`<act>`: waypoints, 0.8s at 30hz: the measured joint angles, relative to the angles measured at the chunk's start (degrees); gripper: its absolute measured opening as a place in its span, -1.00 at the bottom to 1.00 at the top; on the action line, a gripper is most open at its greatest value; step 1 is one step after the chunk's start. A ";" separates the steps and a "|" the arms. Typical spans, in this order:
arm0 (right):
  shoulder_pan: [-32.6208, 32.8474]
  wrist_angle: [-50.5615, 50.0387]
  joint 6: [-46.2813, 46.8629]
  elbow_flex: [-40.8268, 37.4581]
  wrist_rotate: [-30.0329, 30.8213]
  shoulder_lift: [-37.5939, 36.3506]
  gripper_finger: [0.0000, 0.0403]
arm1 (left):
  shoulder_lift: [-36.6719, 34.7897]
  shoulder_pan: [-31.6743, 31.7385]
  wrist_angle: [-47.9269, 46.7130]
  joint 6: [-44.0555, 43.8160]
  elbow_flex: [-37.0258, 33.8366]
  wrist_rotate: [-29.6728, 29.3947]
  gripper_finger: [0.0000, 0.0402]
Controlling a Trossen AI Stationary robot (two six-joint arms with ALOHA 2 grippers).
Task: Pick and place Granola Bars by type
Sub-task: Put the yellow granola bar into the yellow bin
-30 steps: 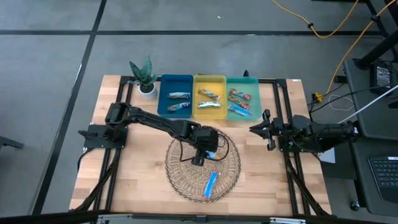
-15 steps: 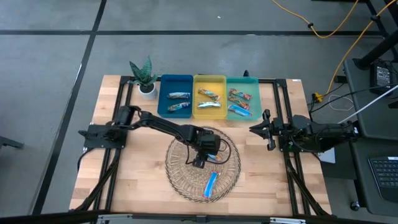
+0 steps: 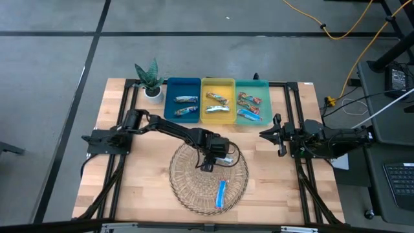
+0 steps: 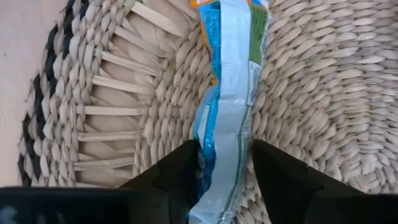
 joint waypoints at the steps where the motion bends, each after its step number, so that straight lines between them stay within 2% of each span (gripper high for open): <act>1: 0.02 0.01 0.00 0.00 0.01 0.00 -0.76 | 0.00 0.12 0.00 -0.01 0.00 -0.02 -0.26; 13: 0.01 0.01 0.00 0.00 0.01 0.01 -0.76 | -0.10 0.15 0.18 -0.36 0.02 -0.29 -0.75; 24: -0.01 0.01 0.00 0.00 -0.02 -0.02 -0.76 | -2.69 0.13 -1.80 -1.34 0.66 -0.30 -0.76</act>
